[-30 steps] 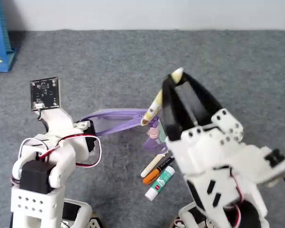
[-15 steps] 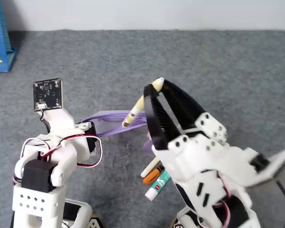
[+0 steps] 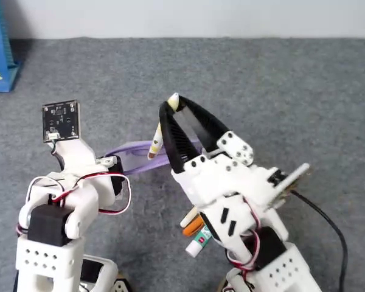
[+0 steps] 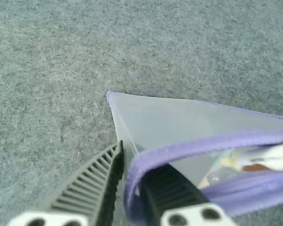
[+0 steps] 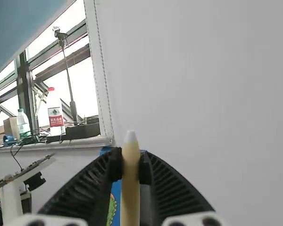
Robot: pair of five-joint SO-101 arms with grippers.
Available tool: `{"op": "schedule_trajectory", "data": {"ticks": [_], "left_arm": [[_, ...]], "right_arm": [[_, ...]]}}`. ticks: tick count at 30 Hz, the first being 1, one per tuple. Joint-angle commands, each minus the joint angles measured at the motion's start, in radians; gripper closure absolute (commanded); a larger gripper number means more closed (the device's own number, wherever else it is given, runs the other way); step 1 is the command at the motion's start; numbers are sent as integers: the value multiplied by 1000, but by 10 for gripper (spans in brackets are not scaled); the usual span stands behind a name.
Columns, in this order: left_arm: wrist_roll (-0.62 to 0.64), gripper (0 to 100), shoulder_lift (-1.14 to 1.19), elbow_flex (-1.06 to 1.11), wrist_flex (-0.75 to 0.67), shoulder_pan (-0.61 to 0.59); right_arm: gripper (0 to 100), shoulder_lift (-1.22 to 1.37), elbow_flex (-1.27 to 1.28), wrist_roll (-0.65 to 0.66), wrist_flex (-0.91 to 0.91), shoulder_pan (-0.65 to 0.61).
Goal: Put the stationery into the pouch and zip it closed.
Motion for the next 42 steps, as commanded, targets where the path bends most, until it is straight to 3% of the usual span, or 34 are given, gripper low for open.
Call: {"op": "schedule_trajectory", "data": {"ticks": [1, 12, 19, 26, 29, 34, 39, 42], "left_arm": [[11, 988, 11, -13, -34, 5], [11, 988, 11, -13, -34, 5], [11, 988, 11, -13, -34, 5], [11, 988, 8, -15, -34, -3], [11, 988, 5, -15, -34, -3], [9, 988, 3, -15, -29, -6], [5, 988, 3, -22, -34, -101], [-29, 988, 3, -21, -34, -126]], "right_arm": [[991, 10, 29, 52, -50, -8], [985, -179, 43, 123, 271, -116], [781, -329, 43, 146, 495, -134], [794, -344, -60, 147, 794, -127], [794, -326, -160, 141, 938, -53], [794, -271, -221, 140, 1150, 177], [794, -131, -221, 132, 1287, 326], [794, 1, -219, 61, 1308, 384]]}}
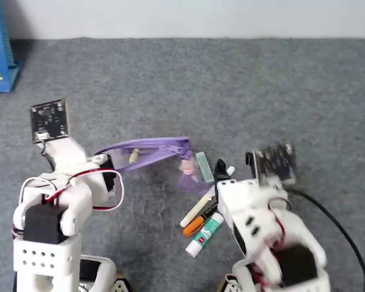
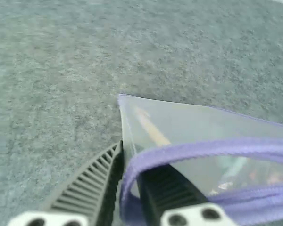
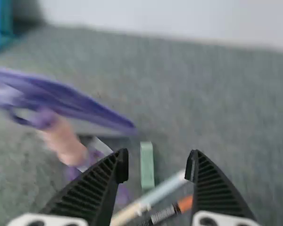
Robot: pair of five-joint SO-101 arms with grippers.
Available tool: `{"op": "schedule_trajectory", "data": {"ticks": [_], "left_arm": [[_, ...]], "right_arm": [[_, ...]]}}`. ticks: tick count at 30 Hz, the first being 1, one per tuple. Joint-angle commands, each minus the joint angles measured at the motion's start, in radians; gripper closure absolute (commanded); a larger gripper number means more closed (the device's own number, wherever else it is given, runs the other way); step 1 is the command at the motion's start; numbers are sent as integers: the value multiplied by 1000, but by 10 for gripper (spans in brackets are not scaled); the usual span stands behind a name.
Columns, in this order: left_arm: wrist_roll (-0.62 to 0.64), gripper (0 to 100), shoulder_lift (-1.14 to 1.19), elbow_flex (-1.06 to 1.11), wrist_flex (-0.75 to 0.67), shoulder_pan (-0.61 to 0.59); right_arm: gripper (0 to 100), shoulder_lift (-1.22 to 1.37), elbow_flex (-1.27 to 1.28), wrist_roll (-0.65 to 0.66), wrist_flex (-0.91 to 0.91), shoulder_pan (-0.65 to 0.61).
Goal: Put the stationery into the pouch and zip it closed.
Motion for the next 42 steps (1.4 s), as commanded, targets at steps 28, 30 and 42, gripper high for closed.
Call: {"op": "schedule_trajectory", "data": {"ticks": [28, 30, 42], "left_arm": [[-25, 988, 3, 16, -34, -31], [-25, 988, 3, 16, -34, -31], [-25, 988, 3, 16, -34, -31]], "right_arm": [[794, 1168, -54, -270, -452, 188], [794, 1204, -54, -270, -472, 188], [995, 1250, -54, -267, -481, 188]]}}
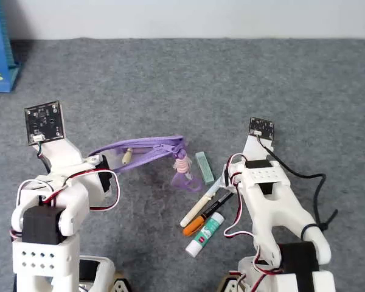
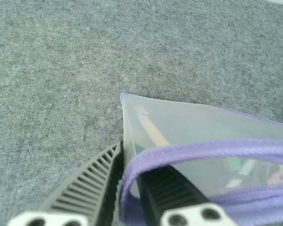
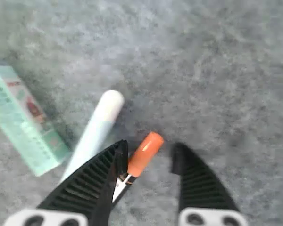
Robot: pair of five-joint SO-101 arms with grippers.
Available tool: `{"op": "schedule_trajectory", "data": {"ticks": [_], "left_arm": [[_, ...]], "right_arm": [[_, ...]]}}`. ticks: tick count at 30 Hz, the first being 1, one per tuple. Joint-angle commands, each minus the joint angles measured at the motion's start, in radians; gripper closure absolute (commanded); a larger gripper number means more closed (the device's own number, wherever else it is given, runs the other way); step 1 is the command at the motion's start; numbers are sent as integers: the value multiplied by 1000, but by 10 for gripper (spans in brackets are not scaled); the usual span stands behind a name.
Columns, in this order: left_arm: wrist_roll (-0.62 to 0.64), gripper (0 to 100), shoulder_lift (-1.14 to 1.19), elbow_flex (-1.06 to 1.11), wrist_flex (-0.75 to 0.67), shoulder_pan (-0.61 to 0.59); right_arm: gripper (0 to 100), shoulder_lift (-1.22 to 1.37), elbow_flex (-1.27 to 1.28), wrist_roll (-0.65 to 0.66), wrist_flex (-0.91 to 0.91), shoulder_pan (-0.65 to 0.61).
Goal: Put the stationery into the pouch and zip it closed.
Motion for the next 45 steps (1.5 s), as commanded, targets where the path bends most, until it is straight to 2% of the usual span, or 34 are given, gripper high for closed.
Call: {"op": "schedule_trajectory", "data": {"ticks": [1, 6, 9, 20, 26, 32, 45], "left_arm": [[-11, 988, 12, -10, -28, -5], [-11, 988, 12, -10, -28, -5], [-11, 988, 12, -10, -28, -5], [-9, 988, 12, -10, -28, 2], [-8, 988, 12, -10, -28, 2], [-8, 988, 12, -10, -28, 2], [-6, 988, 12, -10, -28, 3]], "right_arm": [[977, 22, -40, -8, -19, -5], [991, -4, -40, 2, -16, -5], [991, -102, -38, 55, 33, -5], [991, -809, -38, 193, 248, -36], [991, -1161, -40, 265, 252, -166], [991, -1369, -40, 330, 114, -332], [991, -1340, -34, 344, -435, -559]]}}
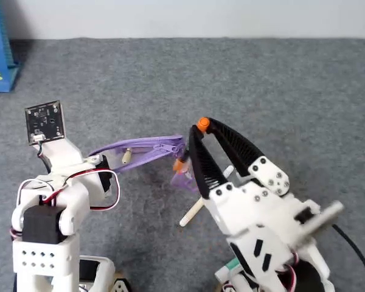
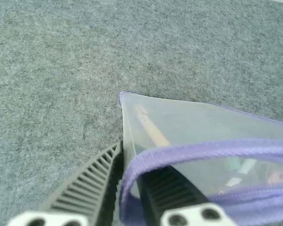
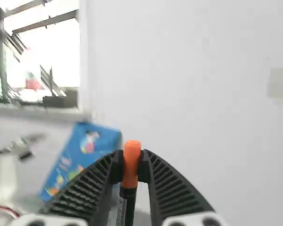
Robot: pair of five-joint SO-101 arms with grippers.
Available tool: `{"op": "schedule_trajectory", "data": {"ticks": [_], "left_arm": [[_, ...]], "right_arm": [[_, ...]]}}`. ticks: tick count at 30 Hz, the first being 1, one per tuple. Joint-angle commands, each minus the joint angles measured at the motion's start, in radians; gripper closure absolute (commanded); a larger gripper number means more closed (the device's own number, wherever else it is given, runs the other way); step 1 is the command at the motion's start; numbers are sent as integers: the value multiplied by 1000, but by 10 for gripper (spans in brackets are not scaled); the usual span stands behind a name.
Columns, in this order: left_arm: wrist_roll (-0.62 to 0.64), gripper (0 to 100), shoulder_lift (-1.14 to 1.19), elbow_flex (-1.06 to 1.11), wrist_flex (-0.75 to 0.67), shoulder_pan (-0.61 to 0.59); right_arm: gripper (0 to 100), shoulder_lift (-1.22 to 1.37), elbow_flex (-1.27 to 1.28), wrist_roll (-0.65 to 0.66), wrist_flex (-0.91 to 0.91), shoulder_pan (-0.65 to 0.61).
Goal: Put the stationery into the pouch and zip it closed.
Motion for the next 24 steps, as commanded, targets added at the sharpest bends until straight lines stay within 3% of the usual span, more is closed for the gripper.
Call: {"op": "schedule_trajectory", "data": {"ticks": [1, 9, 24], "left_arm": [[-6, 988, 9, -10, -28, 3], [-6, 988, 9, -10, -28, 3], [-6, 988, 9, -8, -26, 3]], "right_arm": [[991, 64, -35, 14, -159, -56], [991, 312, -35, 14, -466, -61], [991, 363, 95, 14, -472, -99]]}}
